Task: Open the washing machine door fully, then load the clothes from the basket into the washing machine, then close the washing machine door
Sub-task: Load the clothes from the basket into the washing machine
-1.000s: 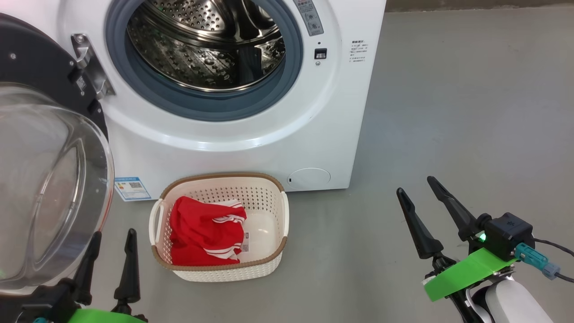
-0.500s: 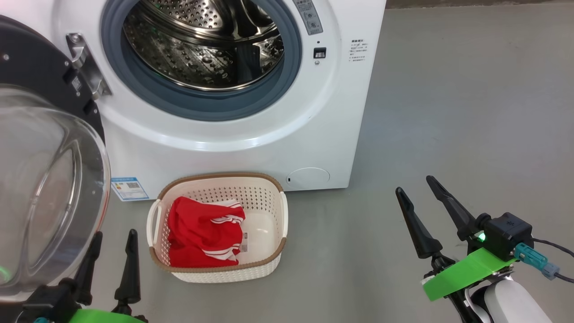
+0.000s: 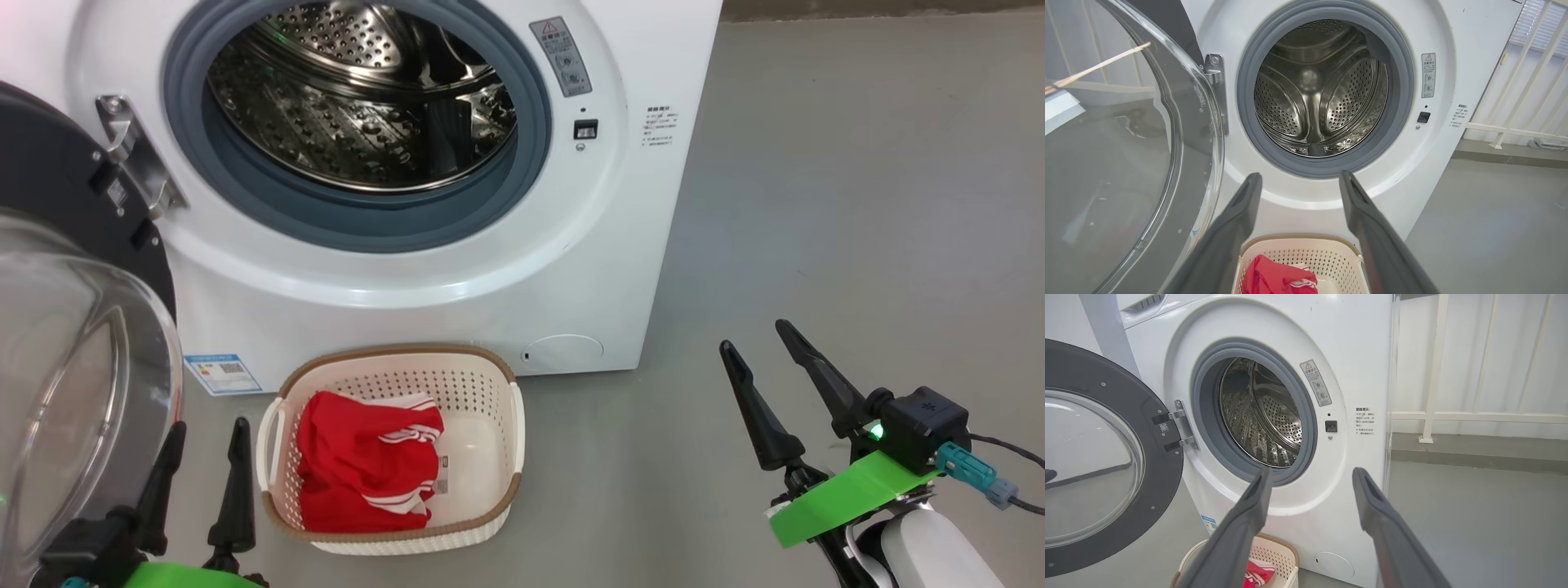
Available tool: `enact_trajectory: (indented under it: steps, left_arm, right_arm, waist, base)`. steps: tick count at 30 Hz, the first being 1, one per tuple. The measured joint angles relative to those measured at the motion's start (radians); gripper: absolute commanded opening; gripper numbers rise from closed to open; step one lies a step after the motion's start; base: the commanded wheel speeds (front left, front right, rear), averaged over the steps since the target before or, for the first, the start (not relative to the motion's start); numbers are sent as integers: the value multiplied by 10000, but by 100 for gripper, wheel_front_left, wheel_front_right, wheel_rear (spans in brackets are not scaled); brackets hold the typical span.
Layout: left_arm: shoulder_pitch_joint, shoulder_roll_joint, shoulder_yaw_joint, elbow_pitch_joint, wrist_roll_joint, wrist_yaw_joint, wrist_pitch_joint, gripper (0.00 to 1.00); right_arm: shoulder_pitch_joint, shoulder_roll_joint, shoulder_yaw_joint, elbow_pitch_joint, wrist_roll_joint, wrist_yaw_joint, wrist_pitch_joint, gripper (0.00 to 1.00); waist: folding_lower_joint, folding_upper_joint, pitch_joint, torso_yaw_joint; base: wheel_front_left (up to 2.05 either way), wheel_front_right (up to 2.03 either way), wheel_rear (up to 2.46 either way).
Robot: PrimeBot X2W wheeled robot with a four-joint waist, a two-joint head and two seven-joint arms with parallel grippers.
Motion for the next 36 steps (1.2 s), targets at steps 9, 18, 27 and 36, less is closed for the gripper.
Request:
enact_trajectory:
  steps: [9,18,27,36]
  left_arm:
    - [-19,6,0,35,-2,13,0,100]
    - [-35,6,4,38,-2,42,0,100]
    - [-35,2,13,38,-2,42,0,100]
    - [-36,-10,27,38,-2,42,0,100]
  right_arm:
    - [-1,12,-6,2,0,0,0,100]
    - [-4,33,-8,8,0,0,0,100]
    - [-4,31,-8,8,0,0,0,100]
    - [-6,31,-8,8,0,0,0,100]
  waist:
    - [0,0,64,15]
    - [0,0,6,32]
    - [0,0,20,65]
    - [0,0,114,109]
  base:
    - [94,-94,0]
    - [44,-44,0]
    - [0,0,0]
    - [0,0,0]
